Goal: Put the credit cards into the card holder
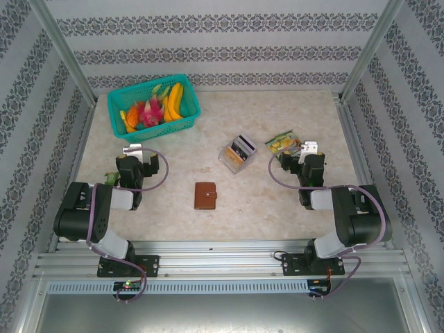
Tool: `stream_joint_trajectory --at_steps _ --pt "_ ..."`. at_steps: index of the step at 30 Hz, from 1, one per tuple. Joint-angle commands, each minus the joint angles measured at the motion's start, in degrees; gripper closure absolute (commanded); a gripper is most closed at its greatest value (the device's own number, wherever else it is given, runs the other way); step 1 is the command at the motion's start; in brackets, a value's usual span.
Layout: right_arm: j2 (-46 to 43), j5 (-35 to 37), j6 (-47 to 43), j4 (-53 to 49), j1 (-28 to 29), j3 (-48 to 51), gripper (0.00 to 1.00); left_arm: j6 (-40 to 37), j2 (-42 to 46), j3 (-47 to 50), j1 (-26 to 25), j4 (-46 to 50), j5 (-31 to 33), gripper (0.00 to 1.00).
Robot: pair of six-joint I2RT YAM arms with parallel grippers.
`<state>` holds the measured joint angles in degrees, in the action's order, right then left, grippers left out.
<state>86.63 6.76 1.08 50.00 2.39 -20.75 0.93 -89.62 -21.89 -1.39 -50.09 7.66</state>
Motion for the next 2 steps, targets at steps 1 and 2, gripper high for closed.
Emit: stream_joint_trajectory --at_steps 1,2 --pt "-0.4 0.1 0.5 1.6 0.0 -0.9 0.02 1.0 0.3 -0.8 0.3 0.7 -0.8 0.0" --pt "-0.5 0.0 0.6 1.7 0.0 -0.9 0.02 1.1 0.2 -0.7 0.3 0.5 -0.8 0.0"
